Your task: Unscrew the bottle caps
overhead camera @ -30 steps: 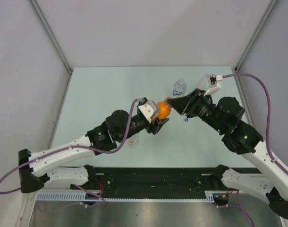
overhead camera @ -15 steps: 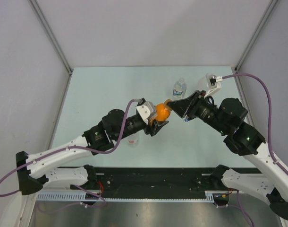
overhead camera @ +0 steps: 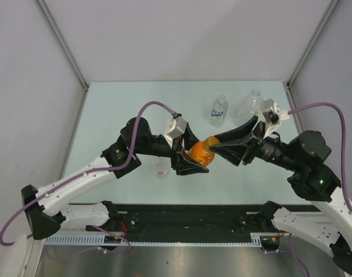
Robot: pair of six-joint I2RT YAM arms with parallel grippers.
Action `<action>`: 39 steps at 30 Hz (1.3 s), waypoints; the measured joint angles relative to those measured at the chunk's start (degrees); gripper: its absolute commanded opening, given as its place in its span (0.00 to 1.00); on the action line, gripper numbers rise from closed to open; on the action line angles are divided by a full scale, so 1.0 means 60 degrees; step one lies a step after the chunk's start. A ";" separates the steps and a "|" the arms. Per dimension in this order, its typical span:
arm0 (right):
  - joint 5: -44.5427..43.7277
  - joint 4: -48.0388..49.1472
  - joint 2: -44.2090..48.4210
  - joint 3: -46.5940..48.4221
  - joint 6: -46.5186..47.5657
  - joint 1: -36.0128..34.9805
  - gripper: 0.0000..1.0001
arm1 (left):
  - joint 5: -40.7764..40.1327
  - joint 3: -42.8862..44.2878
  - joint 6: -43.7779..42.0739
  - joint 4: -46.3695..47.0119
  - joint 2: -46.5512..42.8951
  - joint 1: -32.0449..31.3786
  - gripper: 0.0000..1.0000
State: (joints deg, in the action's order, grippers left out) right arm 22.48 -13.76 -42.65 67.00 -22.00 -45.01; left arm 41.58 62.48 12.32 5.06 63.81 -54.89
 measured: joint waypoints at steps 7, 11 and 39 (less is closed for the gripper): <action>0.2441 0.0506 0.0015 -0.0004 0.0925 0.0015 0.00 | 0.2656 0.0004 0.1147 0.0954 0.0441 -0.0026 0.00; 0.3665 0.0823 -0.0124 -0.0004 0.1220 0.0157 0.00 | 0.3435 0.0004 0.1443 0.1155 0.0510 -0.0095 0.00; 0.7730 0.1435 -0.0769 -0.0004 0.1490 0.1989 0.70 | 0.4167 0.0259 0.1038 0.0259 0.0940 -0.0124 0.00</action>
State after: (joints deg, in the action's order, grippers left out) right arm 68.86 -5.15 -47.27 66.98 -13.06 -33.08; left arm 66.59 64.03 18.55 6.61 69.45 -55.64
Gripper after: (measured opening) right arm 0.449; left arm 0.671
